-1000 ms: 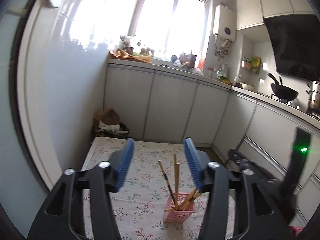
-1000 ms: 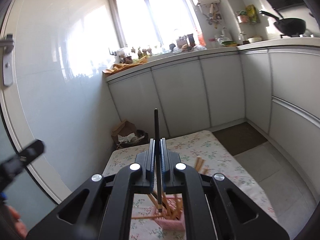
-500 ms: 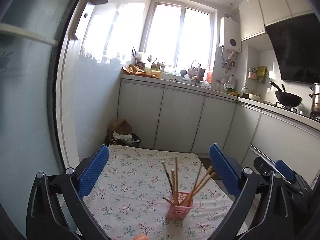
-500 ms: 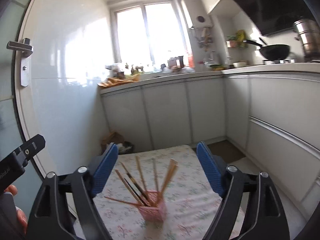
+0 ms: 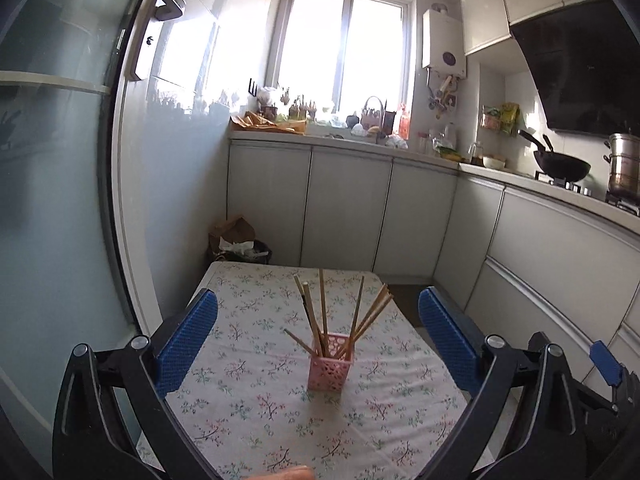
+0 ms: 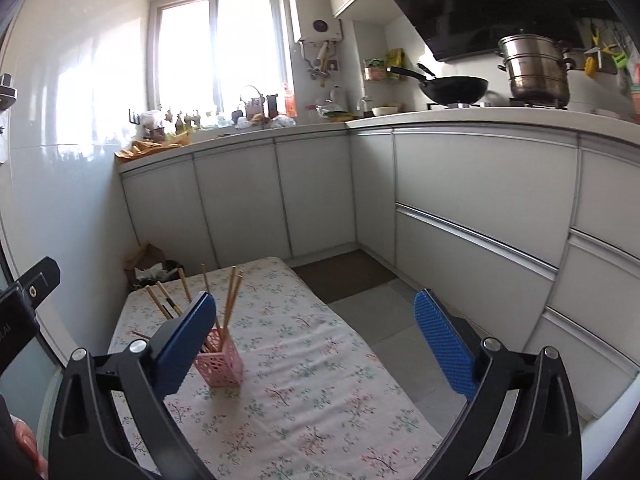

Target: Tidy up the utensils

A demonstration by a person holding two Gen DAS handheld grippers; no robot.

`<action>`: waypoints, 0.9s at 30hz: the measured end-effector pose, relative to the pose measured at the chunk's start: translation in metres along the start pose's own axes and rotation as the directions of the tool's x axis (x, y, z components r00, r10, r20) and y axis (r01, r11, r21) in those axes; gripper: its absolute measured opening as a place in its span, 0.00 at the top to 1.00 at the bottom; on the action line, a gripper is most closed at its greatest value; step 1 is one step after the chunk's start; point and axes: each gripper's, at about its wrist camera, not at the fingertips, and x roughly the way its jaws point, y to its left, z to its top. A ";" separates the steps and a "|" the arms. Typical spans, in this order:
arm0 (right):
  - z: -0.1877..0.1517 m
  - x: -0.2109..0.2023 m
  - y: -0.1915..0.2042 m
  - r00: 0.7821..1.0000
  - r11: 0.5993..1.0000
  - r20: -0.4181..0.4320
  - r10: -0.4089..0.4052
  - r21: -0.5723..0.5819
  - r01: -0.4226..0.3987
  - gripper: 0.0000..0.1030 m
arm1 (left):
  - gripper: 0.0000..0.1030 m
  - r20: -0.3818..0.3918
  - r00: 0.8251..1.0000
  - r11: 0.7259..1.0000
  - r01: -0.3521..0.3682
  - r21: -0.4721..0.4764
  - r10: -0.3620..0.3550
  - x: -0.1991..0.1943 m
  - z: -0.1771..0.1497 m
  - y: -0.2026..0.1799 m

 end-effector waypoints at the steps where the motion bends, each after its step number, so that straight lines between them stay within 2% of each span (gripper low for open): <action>1: -0.002 -0.002 -0.003 1.000 1.000 -0.006 -0.002 0.002 0.002 0.06 | 0.07 -0.004 1.000 1.000 -0.007 0.005 0.007 -0.001 -0.001 -0.001; 8: -0.008 -0.008 -0.010 0.999 1.000 -0.038 0.006 0.016 -0.005 0.06 | 0.07 -0.055 0.998 0.999 -0.040 0.033 0.042 -0.004 -0.005 -0.008; 27: -0.007 -0.013 -0.012 0.999 0.999 -0.047 0.021 0.036 -0.019 0.06 | 0.07 -0.094 0.995 1.000 -0.027 0.007 0.028 -0.007 -0.008 -0.008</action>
